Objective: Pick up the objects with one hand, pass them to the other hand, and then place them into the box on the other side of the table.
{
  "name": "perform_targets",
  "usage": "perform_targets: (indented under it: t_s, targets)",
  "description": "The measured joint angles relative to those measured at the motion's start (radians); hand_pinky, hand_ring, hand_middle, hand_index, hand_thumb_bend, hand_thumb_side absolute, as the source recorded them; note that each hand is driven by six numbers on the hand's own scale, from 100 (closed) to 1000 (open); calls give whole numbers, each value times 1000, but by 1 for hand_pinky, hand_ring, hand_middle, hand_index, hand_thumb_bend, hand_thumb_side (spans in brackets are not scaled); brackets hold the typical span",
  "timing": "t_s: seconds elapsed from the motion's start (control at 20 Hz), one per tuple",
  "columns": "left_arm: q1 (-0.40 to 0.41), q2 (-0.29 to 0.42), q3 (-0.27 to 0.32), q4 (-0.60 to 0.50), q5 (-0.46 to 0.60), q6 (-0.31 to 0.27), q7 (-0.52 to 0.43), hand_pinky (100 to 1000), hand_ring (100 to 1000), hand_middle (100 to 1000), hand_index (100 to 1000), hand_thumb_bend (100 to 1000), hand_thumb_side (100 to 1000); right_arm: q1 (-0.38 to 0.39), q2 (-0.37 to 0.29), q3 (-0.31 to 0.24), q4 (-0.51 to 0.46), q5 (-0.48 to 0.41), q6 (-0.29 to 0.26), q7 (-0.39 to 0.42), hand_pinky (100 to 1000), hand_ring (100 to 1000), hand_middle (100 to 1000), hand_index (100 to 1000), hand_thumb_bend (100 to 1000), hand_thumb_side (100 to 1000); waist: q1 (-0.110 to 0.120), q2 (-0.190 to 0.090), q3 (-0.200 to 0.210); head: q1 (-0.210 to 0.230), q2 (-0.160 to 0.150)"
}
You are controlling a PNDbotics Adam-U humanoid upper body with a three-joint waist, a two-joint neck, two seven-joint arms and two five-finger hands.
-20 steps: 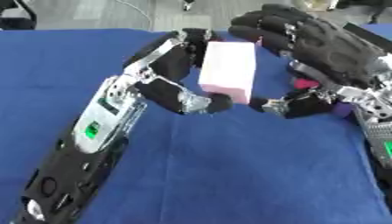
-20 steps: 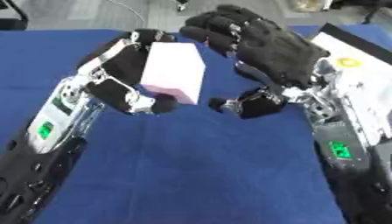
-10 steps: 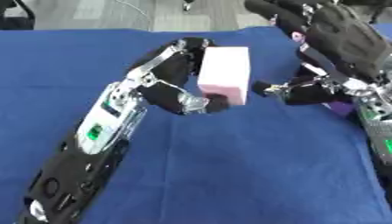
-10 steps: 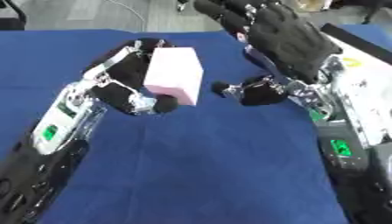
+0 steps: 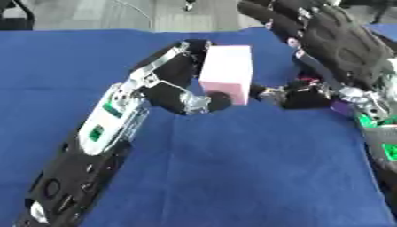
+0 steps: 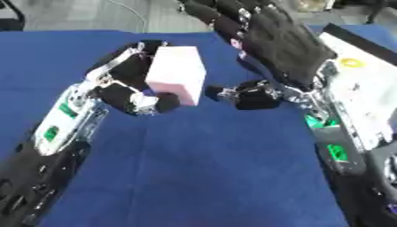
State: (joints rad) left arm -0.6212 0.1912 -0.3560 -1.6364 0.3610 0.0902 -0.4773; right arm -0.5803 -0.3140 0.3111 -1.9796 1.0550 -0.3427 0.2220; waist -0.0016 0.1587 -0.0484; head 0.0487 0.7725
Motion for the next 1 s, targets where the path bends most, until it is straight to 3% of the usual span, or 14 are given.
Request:
perform_targets:
  t_s: [0.1,0.6,1.0]
  targets:
    - [-3,0,-4,1,9,4,1,615,480,476,581,485,126,0,-1,0,0,-10,-8,24,1000,945,933,987,505,181,0,0,0,0,0]
    - [-15,0,-26,17,66,32,-13,638,493,490,597,392,145,-9,-18,-1,0,-66,-57,98,1000,941,929,937,473,100,-1,0,0,-4,0]
    - [-22,0,-39,35,77,48,-36,640,494,491,597,374,147,-10,-26,-2,0,-102,-76,108,1000,932,921,928,501,100,-3,0,0,-4,0]
